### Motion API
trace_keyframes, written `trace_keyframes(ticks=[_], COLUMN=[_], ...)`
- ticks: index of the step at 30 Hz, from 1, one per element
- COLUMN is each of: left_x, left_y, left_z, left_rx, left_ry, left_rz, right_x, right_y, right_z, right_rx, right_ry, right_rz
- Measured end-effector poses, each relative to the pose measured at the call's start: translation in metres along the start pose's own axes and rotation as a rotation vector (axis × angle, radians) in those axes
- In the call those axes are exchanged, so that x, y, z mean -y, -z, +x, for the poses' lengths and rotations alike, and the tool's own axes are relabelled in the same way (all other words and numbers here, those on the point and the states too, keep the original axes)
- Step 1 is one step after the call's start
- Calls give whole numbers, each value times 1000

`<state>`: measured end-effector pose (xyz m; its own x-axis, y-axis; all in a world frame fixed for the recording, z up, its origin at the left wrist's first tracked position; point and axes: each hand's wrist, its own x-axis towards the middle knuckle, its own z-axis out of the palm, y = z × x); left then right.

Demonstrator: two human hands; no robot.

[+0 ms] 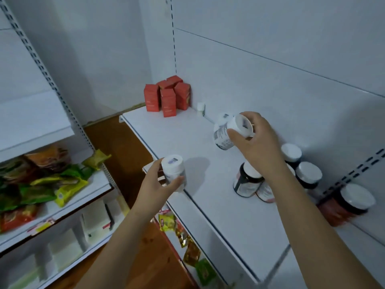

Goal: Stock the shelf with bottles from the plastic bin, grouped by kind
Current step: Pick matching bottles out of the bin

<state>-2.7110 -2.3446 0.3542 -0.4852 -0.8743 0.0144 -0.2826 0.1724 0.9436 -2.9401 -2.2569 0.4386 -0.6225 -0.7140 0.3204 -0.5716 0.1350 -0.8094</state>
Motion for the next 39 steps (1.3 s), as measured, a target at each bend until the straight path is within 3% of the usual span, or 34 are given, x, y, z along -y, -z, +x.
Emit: trace_keyframes(ticks=[8, 14, 19, 26, 34, 39], left_x=[28, 22, 16, 28, 41, 42], left_y=[-8, -22, -46, -69, -73, -56], left_z=[138, 231, 277, 296, 302, 283], left_rx=[197, 419, 595, 692, 749, 761], left_ry=[-104, -210, -264, -323, -420, -363], left_rz=[14, -5, -32, -47, 79, 161], right_x=[-15, -13, -14, -31, -37, -19], right_y=[-25, -56, -78, -121, -139, -141], right_z=[54, 80, 80, 57, 37, 23], right_rx=[199, 198, 85, -129, -323, -324], right_ry=[-224, -384, -552, -795, -833, -749], right_rz=[-452, -600, -585, -486, -305, -290])
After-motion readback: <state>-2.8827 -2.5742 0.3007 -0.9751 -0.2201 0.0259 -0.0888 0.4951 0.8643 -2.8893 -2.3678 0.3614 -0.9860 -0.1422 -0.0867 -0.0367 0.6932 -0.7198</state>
